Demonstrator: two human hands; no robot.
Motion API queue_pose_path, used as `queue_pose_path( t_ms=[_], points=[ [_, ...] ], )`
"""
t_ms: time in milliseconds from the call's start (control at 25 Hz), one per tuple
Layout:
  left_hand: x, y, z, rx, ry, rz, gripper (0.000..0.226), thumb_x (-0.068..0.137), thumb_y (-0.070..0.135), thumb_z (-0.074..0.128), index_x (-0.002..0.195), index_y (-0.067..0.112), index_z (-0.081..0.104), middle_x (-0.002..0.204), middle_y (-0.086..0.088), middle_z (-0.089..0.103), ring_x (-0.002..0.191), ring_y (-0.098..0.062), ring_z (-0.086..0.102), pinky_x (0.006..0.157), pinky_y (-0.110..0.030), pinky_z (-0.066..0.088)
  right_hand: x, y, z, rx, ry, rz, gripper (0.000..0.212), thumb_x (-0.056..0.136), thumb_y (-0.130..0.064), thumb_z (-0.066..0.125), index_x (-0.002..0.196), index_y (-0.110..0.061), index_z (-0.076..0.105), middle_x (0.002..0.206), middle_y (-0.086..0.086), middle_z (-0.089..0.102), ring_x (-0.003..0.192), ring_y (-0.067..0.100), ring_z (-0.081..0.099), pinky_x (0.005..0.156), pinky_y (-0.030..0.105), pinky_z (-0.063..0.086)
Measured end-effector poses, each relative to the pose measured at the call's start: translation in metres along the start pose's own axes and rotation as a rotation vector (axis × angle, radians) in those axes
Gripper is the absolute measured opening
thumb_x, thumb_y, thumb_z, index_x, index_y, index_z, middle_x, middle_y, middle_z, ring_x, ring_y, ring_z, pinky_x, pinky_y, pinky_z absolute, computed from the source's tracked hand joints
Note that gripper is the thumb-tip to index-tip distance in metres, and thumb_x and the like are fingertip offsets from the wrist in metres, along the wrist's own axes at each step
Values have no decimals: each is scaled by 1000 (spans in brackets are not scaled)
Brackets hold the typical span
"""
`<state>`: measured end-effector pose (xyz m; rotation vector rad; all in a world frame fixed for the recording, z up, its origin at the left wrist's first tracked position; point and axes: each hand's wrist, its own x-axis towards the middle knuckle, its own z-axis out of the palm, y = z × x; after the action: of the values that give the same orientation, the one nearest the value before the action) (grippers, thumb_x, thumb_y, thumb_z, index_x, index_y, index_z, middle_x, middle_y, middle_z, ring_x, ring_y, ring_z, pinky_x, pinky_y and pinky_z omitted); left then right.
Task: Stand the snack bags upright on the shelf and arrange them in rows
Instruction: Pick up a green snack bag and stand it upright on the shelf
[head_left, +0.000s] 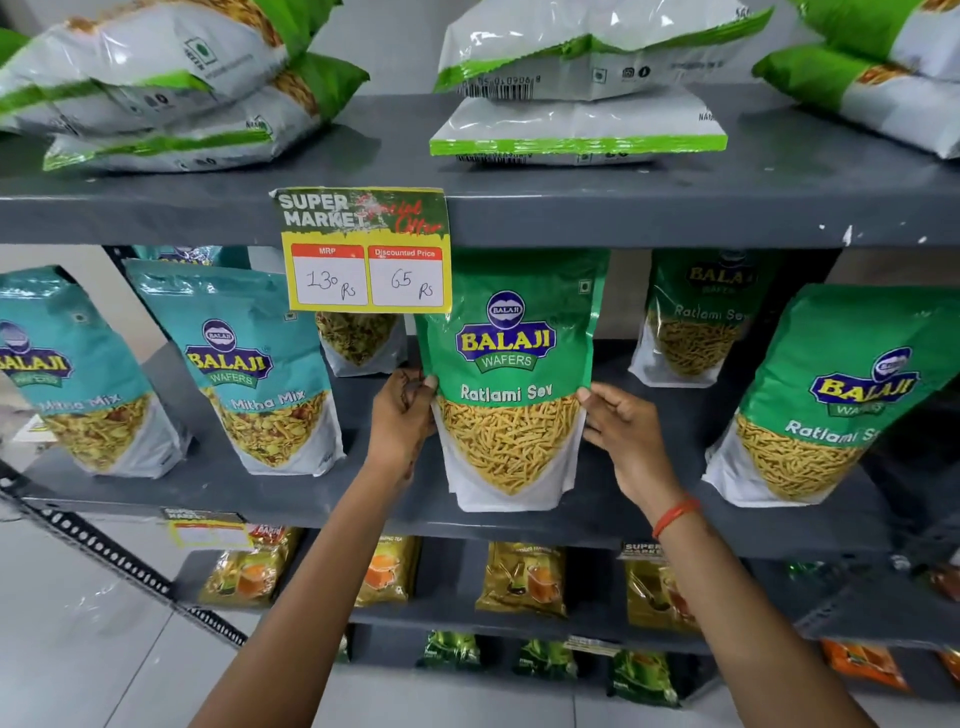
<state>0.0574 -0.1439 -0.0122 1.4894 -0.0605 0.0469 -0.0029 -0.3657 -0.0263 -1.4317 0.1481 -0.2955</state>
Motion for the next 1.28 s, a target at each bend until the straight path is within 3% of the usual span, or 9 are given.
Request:
queue_pose_path(
  t_ms=[200, 480, 640, 800, 920, 1040, 1160, 1200, 1280],
  points=[
    [-28, 20, -14, 49, -65, -19, 14, 92, 16, 53, 100, 5, 57, 76, 0, 66, 62, -8, 62, 52, -18, 53, -28, -23, -15, -1, -30, 77, 11, 90, -10, 56, 94, -12, 67, 73, -7, 76, 71, 3, 71, 57, 17, 55],
    [-29, 21, -22, 23, -123, -27, 11, 92, 15, 53, 96, 7, 58, 65, 11, 70, 59, -4, 64, 54, -18, 53, -29, -24, -15, -30, -35, 106, 12, 89, -10, 57, 97, -8, 66, 71, -8, 75, 68, 1, 70, 60, 17, 57],
    [-7, 7, -13, -2, -29, -39, 7, 94, 14, 50, 91, 12, 55, 79, -1, 65, 73, -15, 62, 62, -26, 54, -10, -5, 9, -46, 3, 34, 17, 93, -5, 50, 91, -11, 66, 72, -11, 75, 72, 1, 69, 69, 19, 56],
    [15, -13, -7, -33, 1, -22, 13, 96, 12, 46, 87, 20, 52, 84, -2, 63, 80, -22, 59, 73, -36, 51, 10, 24, 23, -158, 65, -55, 22, 94, -11, 51, 84, -23, 66, 86, 4, 69, 82, 11, 64, 80, 36, 51],
    [26, -25, -7, -29, -26, -25, 14, 97, 15, 44, 90, 23, 52, 92, -2, 64, 90, -27, 60, 82, -46, 51, 18, 36, 24, -198, 113, -69, 21, 94, -16, 52, 81, -26, 66, 87, 3, 70, 86, 17, 64, 84, 44, 51],
    [26, -33, -7, 30, -37, 36, 13, 98, 19, 41, 105, 19, 52, 108, -6, 62, 109, -34, 58, 91, -46, 50, 16, 35, 28, -207, 149, -77, 15, 94, -14, 51, 93, -18, 66, 95, 6, 70, 86, 13, 64, 81, 37, 53],
    [9, -28, 4, 191, -5, 189, 47, 99, 26, 36, 142, 12, 25, 146, -3, 39, 133, -15, 39, 100, -14, 38, 10, 29, 36, -307, 250, -172, 29, 95, -18, 49, 121, -7, 54, 118, 4, 62, 105, 11, 59, 87, 15, 47],
    [0, -26, 11, 260, 19, 266, 56, 99, 29, 35, 147, 14, 13, 155, -1, 24, 140, -10, 27, 108, -13, 30, 8, 25, 38, -369, 295, -235, 35, 95, -22, 48, 127, -8, 49, 123, 3, 58, 113, 12, 55, 94, 19, 45],
    [-18, -25, 26, 461, 59, 434, 65, 97, 30, 37, 149, 12, 2, 160, -5, 4, 147, -12, 6, 120, -29, 12, 4, 17, 42, -484, 357, -403, 38, 96, -24, 44, 131, -8, 44, 130, 3, 50, 123, 16, 46, 105, 30, 39]
  ],
)
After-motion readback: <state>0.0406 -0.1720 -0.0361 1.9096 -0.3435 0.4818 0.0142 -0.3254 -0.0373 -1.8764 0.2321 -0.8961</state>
